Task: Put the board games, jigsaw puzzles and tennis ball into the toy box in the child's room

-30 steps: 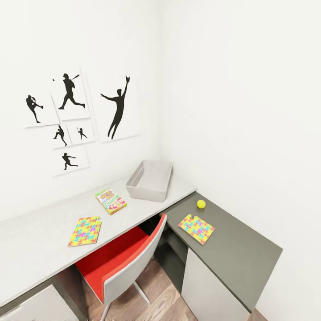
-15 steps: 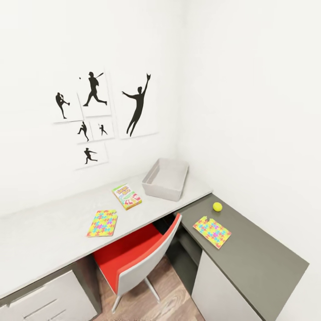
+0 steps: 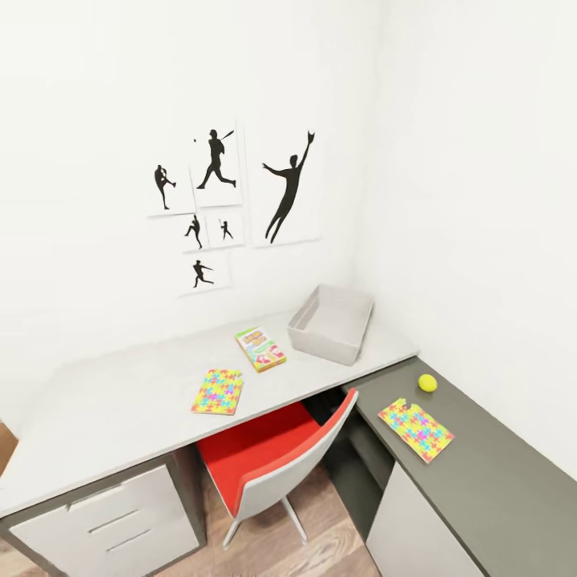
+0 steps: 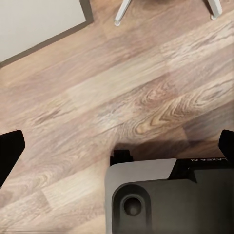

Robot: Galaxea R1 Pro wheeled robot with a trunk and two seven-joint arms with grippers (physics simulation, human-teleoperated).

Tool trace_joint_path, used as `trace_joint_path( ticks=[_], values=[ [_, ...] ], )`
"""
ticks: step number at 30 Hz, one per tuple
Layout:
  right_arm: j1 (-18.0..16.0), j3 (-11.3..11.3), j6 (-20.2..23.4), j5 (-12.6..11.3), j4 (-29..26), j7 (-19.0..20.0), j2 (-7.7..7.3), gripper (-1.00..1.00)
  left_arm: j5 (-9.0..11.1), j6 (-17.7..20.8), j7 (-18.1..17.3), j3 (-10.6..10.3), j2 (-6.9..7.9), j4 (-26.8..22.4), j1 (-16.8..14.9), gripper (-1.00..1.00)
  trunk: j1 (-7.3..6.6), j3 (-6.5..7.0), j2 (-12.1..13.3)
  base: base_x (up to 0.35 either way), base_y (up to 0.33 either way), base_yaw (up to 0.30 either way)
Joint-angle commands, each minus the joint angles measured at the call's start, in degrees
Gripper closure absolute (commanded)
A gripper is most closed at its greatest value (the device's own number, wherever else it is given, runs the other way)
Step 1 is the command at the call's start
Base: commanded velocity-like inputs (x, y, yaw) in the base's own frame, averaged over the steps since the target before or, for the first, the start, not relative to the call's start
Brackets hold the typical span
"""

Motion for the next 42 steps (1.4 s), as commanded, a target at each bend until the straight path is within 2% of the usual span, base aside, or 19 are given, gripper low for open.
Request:
trace_joint_path(
  ticks=[1,25,42],
  values=[
    [0.0,-0.2,0.3,-0.4,-0.2,-0.1,0.04,-1.0,0.0,0.3,-0.2,0.0,0.01,-0.1,0.0,-1.0,0.03,-0.13,-0.1,0.0,0.0,0.288],
    [0.0,-0.2,0.3,-0.3,-0.2,-0.1,0.04,-1.0,-0.1,0.3,-0.2,0.0,0.01,-0.1,0.0,-1.0,0.03,0.56,-0.1,0.0,0.0,0.274],
    [0.0,-0.2,0.3,-0.4,-0.2,-0.1,0.04,-1.0,0.0,0.3,-0.2,0.0,0.0,-0.1,0.0,-1.0,0.03,1.41,-0.1,0.0,0.0,0.192]
  ],
)
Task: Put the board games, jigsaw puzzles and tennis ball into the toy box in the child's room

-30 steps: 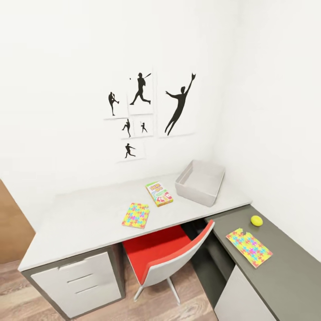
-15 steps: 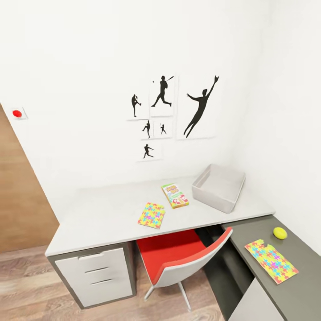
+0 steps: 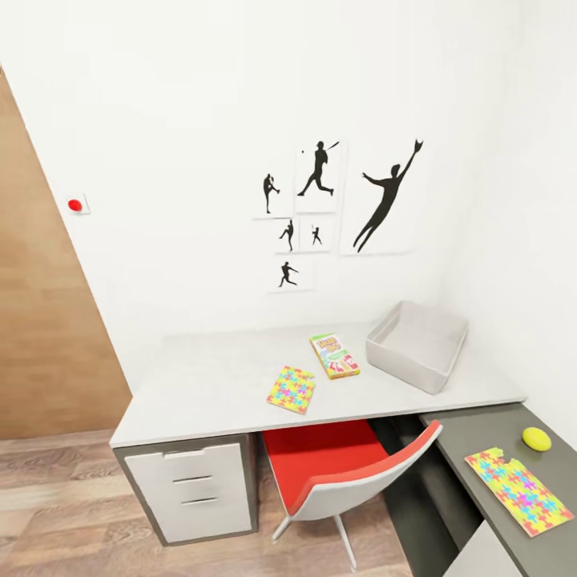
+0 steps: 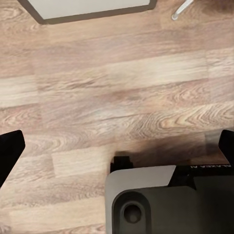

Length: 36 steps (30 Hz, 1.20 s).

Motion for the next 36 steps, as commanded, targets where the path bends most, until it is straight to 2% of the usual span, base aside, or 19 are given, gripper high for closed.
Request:
trace_joint_path(
  ticks=[1,25,36],
  values=[
    [0.0,-0.2,0.3,-0.4,-0.1,-0.1,0.04,-1.0,0.0,0.4,-0.2,0.0,0.02,-0.1,0.0,-1.0,0.04,-0.12,-0.1,0.0,0.0,0.045],
    [0.0,-0.2,0.0,-0.3,-0.1,-0.1,0.04,-1.0,0.0,0.4,-0.2,0.0,0.0,-0.1,0.0,-1.0,0.04,-0.08,-0.1,0.0,0.0,0.008],
    [0.1,1.5,-1.9,-0.3,-0.1,0.0,-0.12,-1.0,0.0,0.4,-0.3,0.0,0.02,-0.1,0.0,-1.0,0.04,-0.08,-0.1,0.0,0.0,0.0]
  ],
)
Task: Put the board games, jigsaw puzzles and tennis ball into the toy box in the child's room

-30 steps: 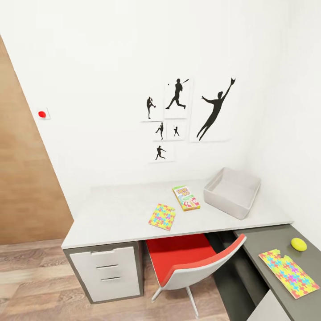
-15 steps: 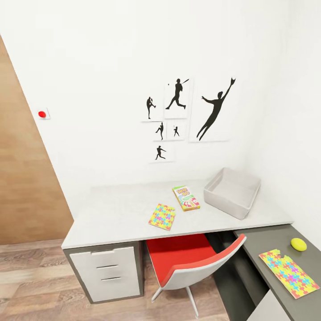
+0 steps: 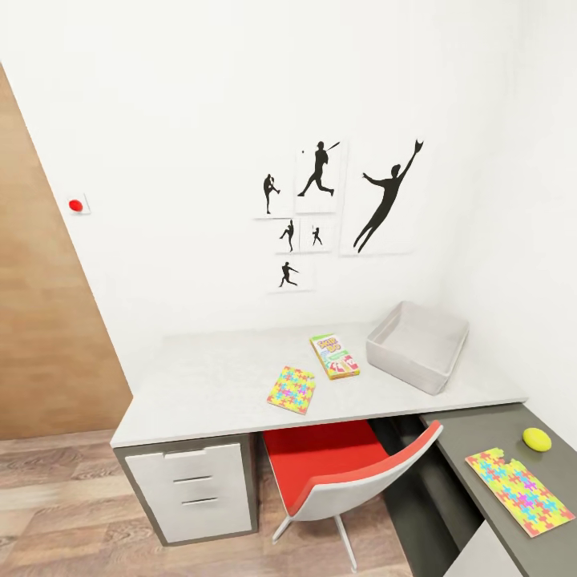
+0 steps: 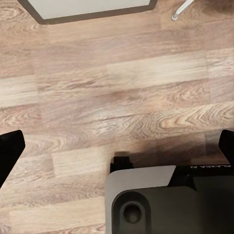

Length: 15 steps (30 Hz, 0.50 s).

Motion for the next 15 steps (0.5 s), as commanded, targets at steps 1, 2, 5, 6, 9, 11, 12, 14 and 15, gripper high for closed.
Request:
trace_joint_path(
  ticks=[1,2,5,6,9,11,12,14,15],
  values=[
    [0.0,0.0,0.3,-0.4,-0.1,-0.2,0.03,-1.0,0.0,0.4,-0.2,0.0,0.02,-0.1,0.0,-1.0,0.03,-0.13,-0.1,0.0,0.0,0.0],
    [0.0,0.1,0.2,-0.4,-0.1,-0.2,0.02,-1.0,0.0,0.4,-0.2,0.0,0.02,-0.1,0.0,-1.0,0.03,-0.13,-0.1,0.0,0.0,0.0],
    [0.0,0.2,0.2,-0.5,-0.1,-0.2,0.08,-1.0,0.0,0.4,-0.2,0.0,0.02,-0.1,0.0,-1.0,0.03,-0.13,-0.1,0.0,0.0,0.0],
    [0.0,0.2,0.2,-0.5,-0.1,-0.2,0.11,-1.0,0.0,0.4,-0.2,0.0,0.02,-0.1,0.0,-1.0,0.03,-0.13,-0.1,0.0,0.0,0.0],
    [0.0,0.3,0.2,-0.5,-0.1,-0.2,0.15,-1.0,0.0,0.5,-0.2,0.0,0.01,-0.1,0.0,-1.0,0.03,-0.13,-0.1,0.0,0.0,0.0],
    [0.0,0.3,0.2,-0.5,-0.1,-0.2,0.16,-1.0,0.0,0.5,-0.3,0.0,0.02,-0.1,0.0,-1.0,0.03,-0.13,-0.1,0.0,0.0,0.0],
    [0.0,0.3,0.2,-0.5,-0.1,-0.2,0.17,-1.0,0.0,0.5,-0.3,0.0,0.02,-0.1,0.0,-1.0,0.03,-0.13,-0.1,0.0,0.0,0.0],
    [0.0,0.3,0.2,-0.5,-0.1,-0.2,0.18,-1.0,0.0,0.4,-0.3,0.0,0.01,-0.1,0.0,-1.0,0.03,-0.13,-0.1,0.0,0.0,0.0],
    [0.0,0.4,0.2,-0.5,-0.1,-0.2,0.18,-1.0,0.1,0.3,-0.2,0.0,0.01,0.0,0.0,-1.0,0.03,-0.13,-0.1,0.0,0.0,0.0]
  ],
)
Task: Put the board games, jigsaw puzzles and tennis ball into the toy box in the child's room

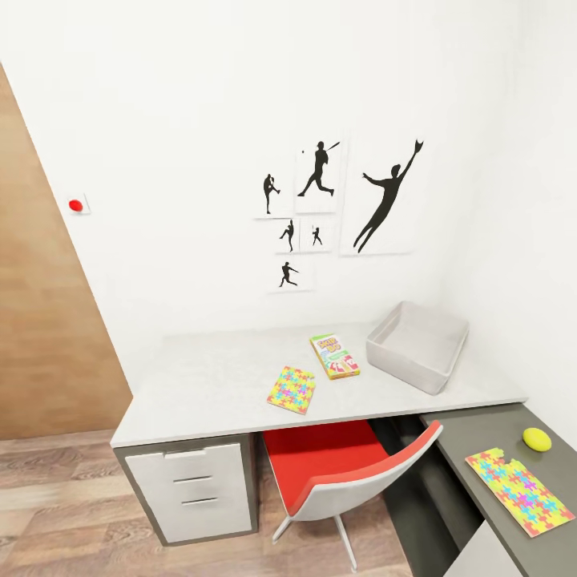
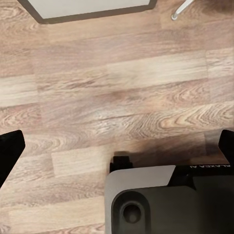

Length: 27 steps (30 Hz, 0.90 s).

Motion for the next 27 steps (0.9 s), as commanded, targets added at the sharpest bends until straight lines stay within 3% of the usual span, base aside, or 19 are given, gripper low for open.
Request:
trace_joint_path(
  ticks=[1,19,23,27],
  values=[
    [0.0,0.0,0.3,-0.4,-0.1,-0.2,0.03,-1.0,0.0,0.3,-0.2,0.0,0.02,-0.1,0.0,-1.0,0.03,-0.13,-0.1,0.0,0.0,0.0],
    [0.0,-0.1,-1.0,-0.4,-0.2,0.2,-0.23,-1.0,0.4,0.1,-1.4,0.6,0.62,0.7,0.0,-1.0,0.03,-0.13,-0.1,0.0,0.0,0.0],
    [0.0,-0.1,-1.3,-0.4,-0.5,0.3,-0.34,-1.0,0.5,0.4,-3.3,0.8,0.95,0.4,-0.1,-1.0,0.03,-0.13,-0.1,0.0,0.0,0.0],
    [0.1,-0.1,-1.4,-0.3,-1.1,0.4,-0.51,-1.0,0.6,1.6,-6.6,1.0,2.19,0.2,-0.3,-1.0,0.03,-0.13,-0.1,0.0,0.0,0.0]
  ],
)
